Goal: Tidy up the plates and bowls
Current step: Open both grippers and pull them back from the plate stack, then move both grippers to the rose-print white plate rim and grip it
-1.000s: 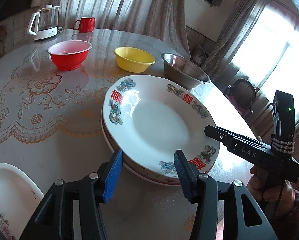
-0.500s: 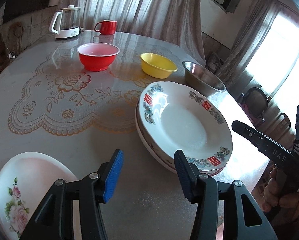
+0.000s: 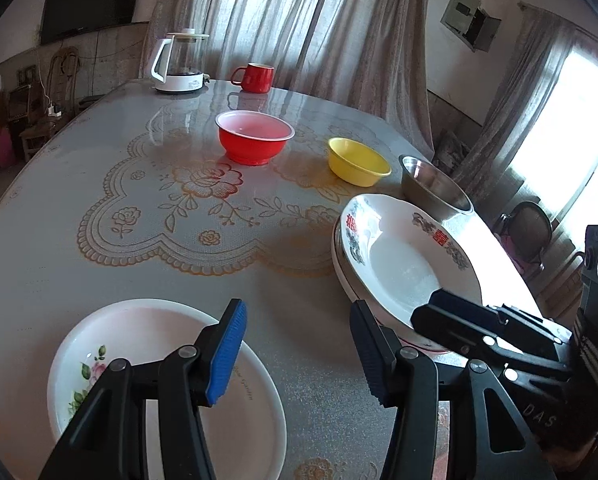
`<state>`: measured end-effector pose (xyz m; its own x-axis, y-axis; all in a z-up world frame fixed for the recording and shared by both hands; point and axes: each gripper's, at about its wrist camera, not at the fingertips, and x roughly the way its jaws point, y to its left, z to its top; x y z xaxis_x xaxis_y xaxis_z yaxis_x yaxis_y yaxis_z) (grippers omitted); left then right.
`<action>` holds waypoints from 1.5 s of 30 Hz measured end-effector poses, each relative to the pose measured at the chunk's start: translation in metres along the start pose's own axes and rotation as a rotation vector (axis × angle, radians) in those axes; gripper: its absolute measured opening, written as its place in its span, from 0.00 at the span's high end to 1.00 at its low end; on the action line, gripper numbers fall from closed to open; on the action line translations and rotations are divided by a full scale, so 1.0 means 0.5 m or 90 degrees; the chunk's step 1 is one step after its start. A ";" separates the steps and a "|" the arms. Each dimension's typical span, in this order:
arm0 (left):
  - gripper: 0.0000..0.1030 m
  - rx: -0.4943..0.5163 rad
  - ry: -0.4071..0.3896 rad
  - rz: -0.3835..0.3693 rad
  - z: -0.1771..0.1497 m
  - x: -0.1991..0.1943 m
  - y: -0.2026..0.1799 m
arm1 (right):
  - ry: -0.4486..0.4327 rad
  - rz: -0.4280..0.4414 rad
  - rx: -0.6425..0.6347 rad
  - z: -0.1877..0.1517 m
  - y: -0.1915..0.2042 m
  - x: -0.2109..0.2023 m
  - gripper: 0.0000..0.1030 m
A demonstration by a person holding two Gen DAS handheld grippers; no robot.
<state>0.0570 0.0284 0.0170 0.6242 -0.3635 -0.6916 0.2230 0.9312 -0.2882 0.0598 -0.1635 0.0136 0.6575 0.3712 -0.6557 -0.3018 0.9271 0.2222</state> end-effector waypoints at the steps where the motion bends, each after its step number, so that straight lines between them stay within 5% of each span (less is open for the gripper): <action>1: 0.47 0.002 -0.004 0.002 0.000 -0.005 0.005 | 0.009 0.008 -0.008 -0.001 0.012 0.008 0.68; 15: 0.46 -0.058 -0.036 0.082 -0.010 -0.051 0.121 | 0.084 0.109 -0.035 -0.039 0.096 0.084 0.68; 28: 0.45 -0.117 -0.071 0.129 -0.050 -0.132 0.226 | 0.108 0.143 -0.013 -0.055 0.112 0.109 0.72; 45: 0.57 -0.133 0.017 0.099 -0.164 -0.108 0.256 | 0.149 0.164 -0.015 -0.066 0.132 0.142 0.80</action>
<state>-0.0097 0.1652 -0.0367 0.6182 -0.2200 -0.7546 -0.0345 0.9515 -0.3056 0.0637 -0.0777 -0.0419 0.3817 0.5689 -0.7284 -0.4551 0.8016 0.3876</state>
